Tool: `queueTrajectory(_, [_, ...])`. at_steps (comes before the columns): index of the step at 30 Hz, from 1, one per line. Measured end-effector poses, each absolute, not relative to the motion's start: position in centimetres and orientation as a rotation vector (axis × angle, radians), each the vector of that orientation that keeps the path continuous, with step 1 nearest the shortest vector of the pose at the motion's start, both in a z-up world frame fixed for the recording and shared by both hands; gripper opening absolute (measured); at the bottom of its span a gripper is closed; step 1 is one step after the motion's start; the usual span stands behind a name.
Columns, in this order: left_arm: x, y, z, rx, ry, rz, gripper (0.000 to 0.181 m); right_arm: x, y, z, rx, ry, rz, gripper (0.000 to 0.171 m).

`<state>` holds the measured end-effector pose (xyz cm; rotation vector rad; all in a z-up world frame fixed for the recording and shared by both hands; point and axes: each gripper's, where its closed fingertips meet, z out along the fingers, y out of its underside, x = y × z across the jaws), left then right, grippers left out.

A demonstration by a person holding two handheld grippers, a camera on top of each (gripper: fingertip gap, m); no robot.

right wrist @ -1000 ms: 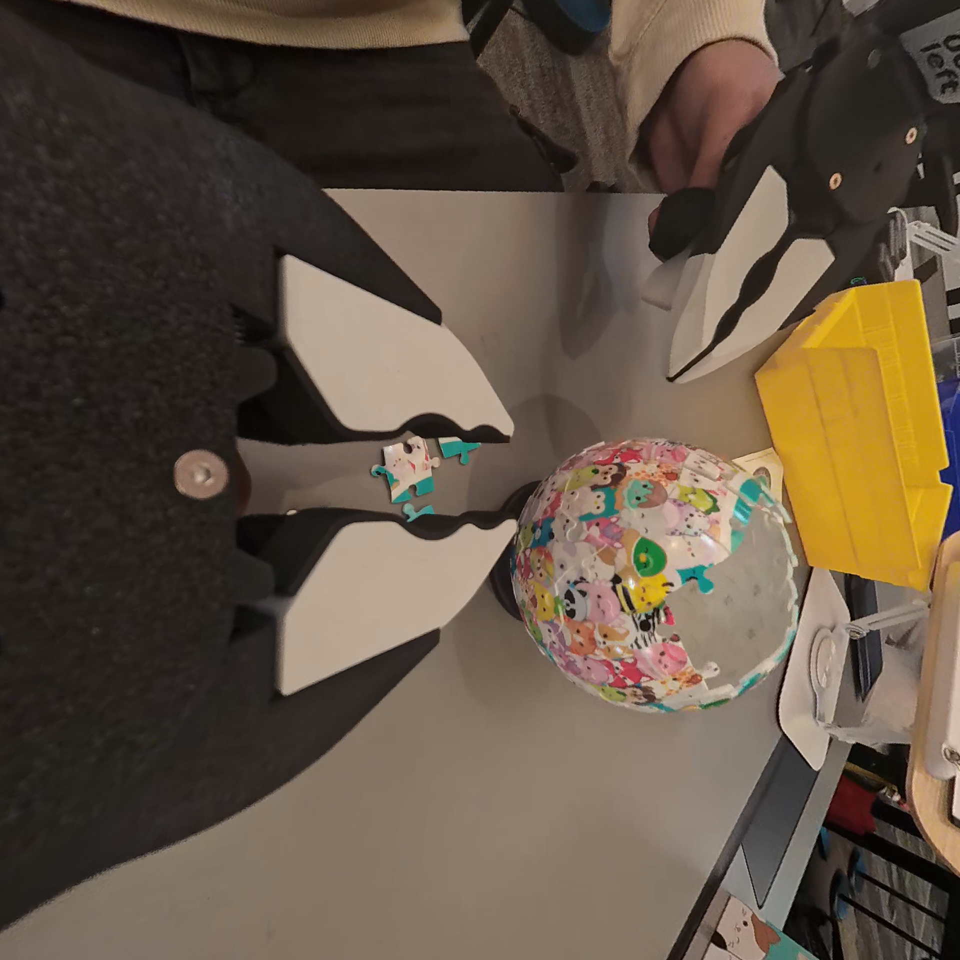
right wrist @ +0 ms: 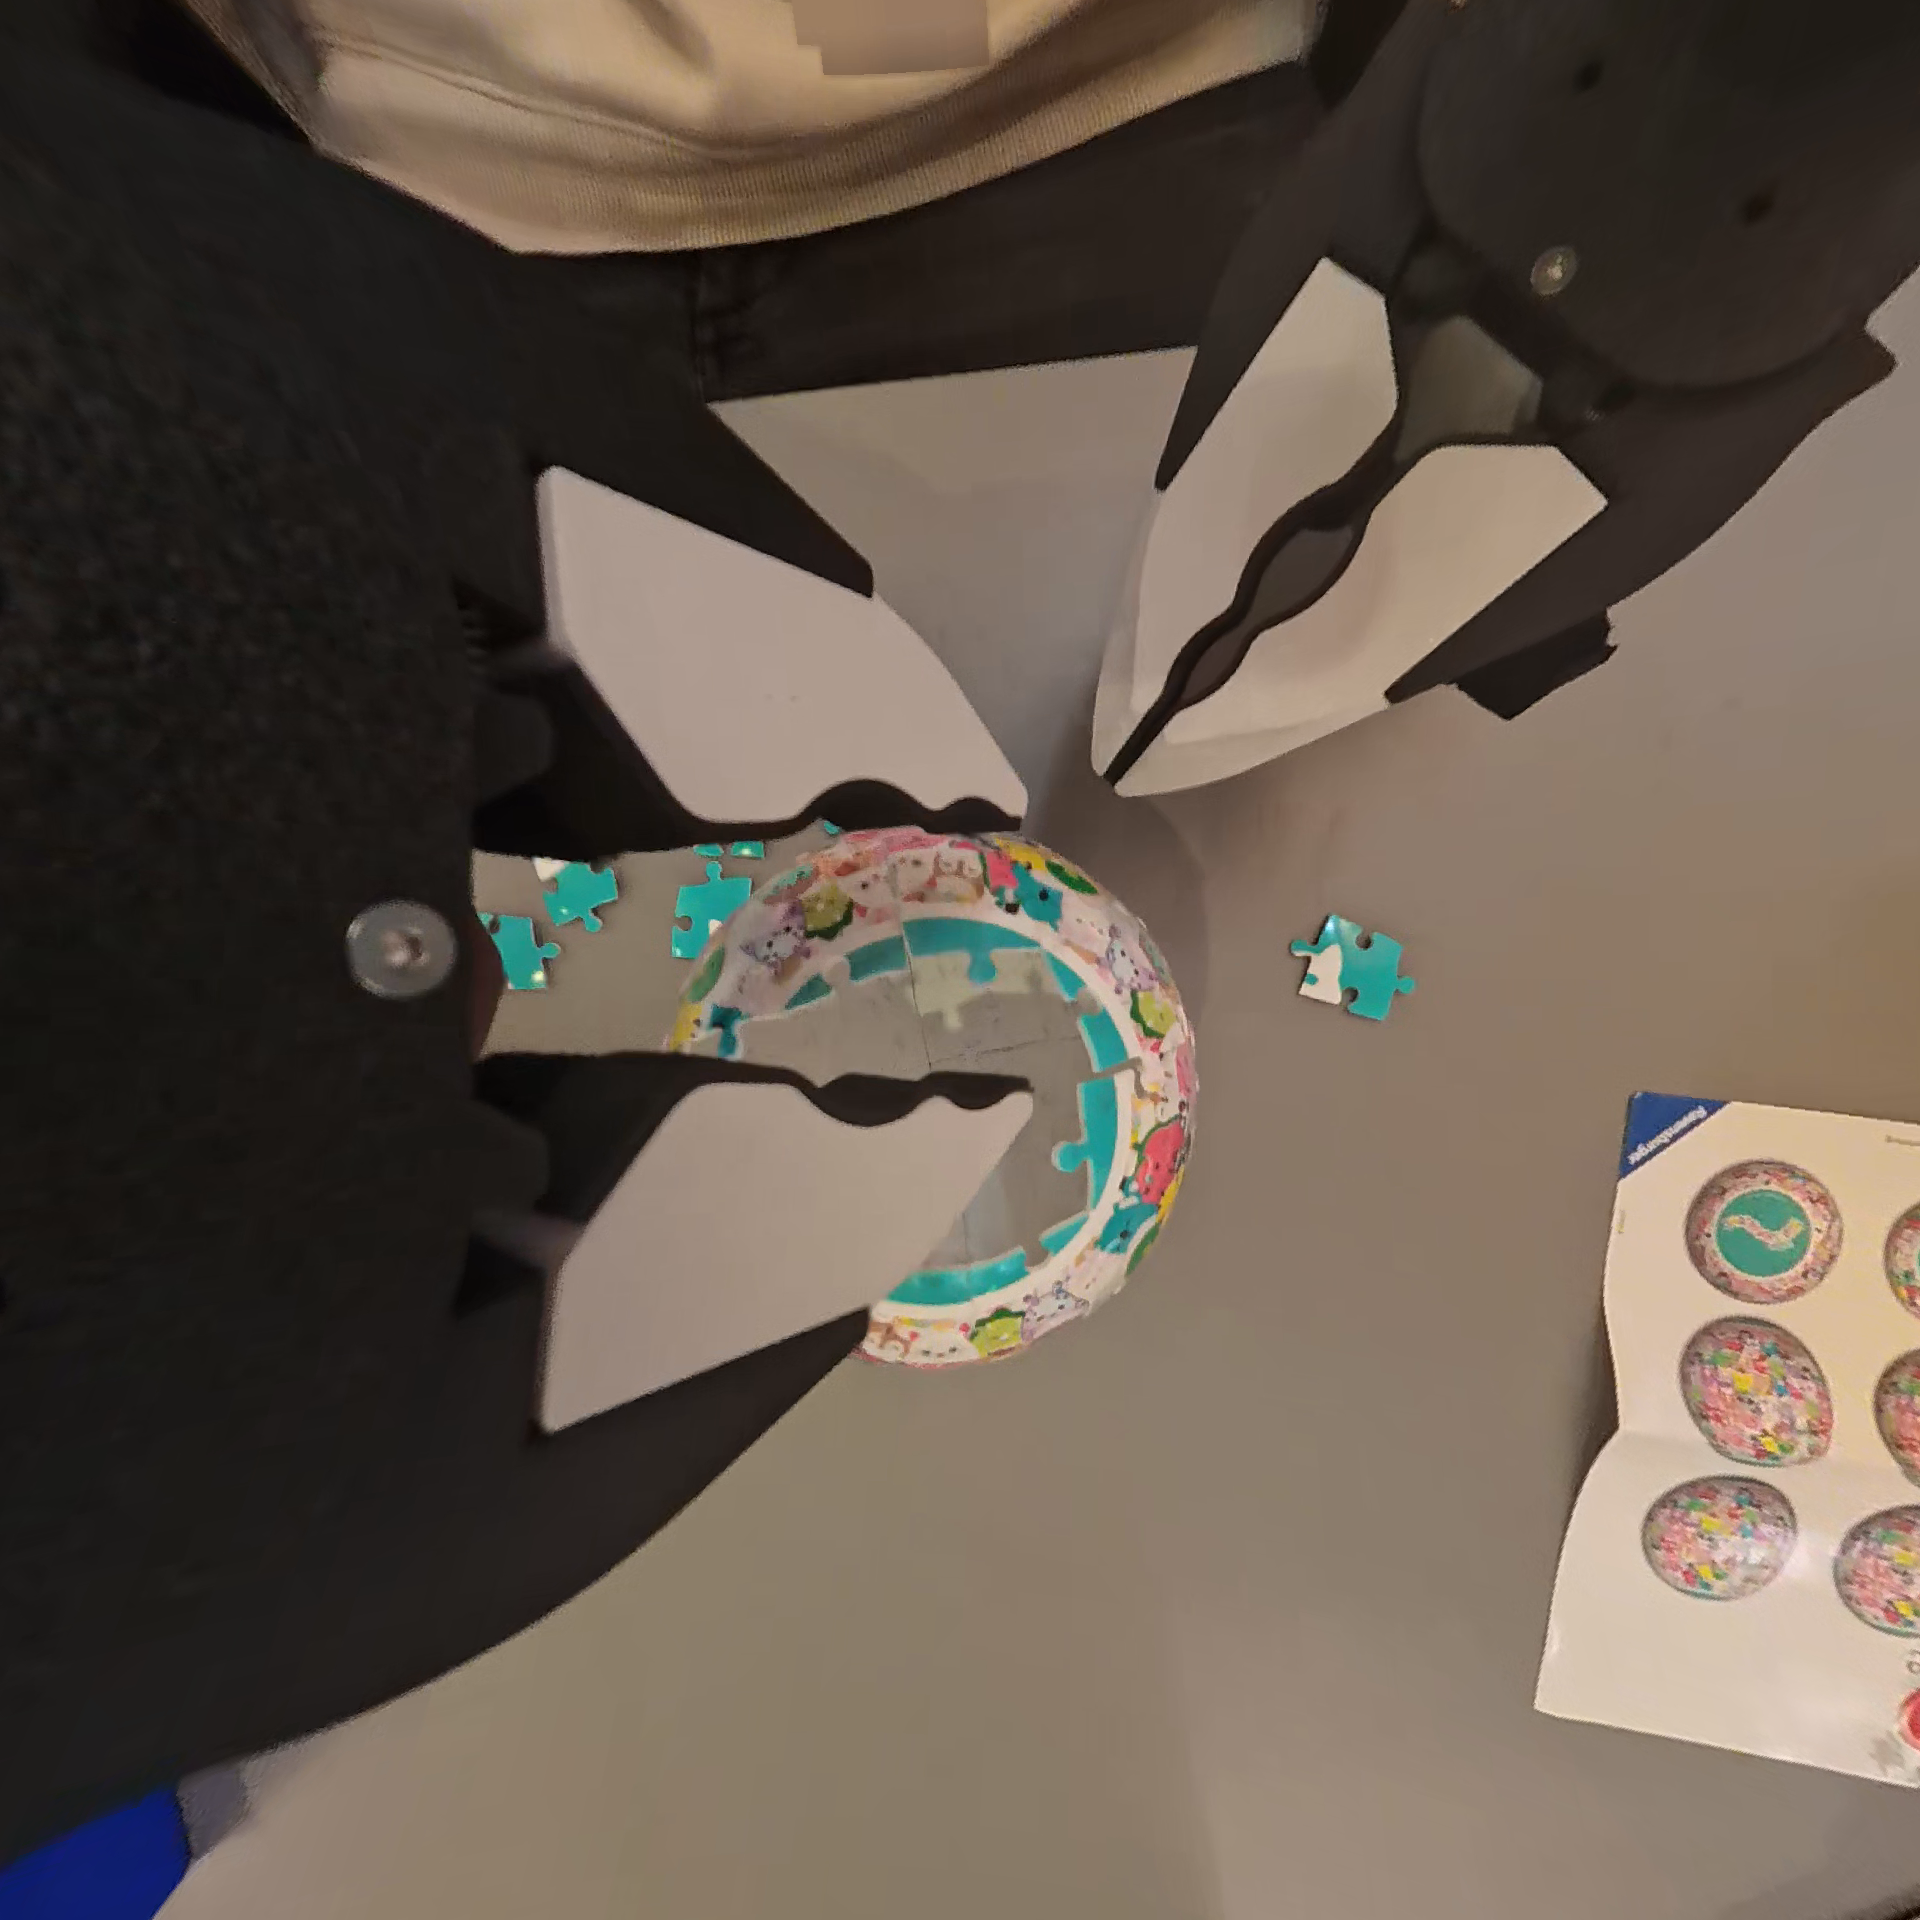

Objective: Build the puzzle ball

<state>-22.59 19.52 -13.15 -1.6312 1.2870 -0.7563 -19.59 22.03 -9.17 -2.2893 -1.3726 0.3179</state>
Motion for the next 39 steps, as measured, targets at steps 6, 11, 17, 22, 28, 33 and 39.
queueTrajectory(6, [-22.5,19.6,-12.9,-1.626,1.283,-0.784,0.0,-19.2,22.1,-10.7,-2.28,-1.413,0.293,0.037])
queueTrajectory(11, [-21.9,20.2,-12.3,-1.586,1.272,-0.777,0.0,-19.3,21.9,-10.0,-2.269,-1.407,0.355,0.033])
queueTrajectory(17, [-20.2,21.1,-10.8,-1.533,1.244,-0.852,0.0,-19.2,21.4,-10.1,-2.304,-1.419,0.41,0.022])
queueTrajectory(22, [-19.9,21.1,-10.4,-1.517,1.257,-0.796,0.0,-19.1,21.6,-9.6,-2.302,-1.388,0.461,0.011])
queueTrajectory(28, [-19.9,21.1,-10.6,-1.513,1.272,-0.735,0.0,-19.5,21.3,-9.0,-2.29,-1.368,0.532,0.007])
queueTrajectory(33, [-20.0,21.1,-10.8,-1.522,1.272,-0.743,0.0,-19.9,20.8,-8.4,-2.273,-1.375,0.562,0.004])
queueTrajectory(39, [-20.1,21.1,-10.8,-1.527,1.267,-0.754,0.0,-20.7,19.3,-8.4,-2.225,-1.425,0.598,0.002])
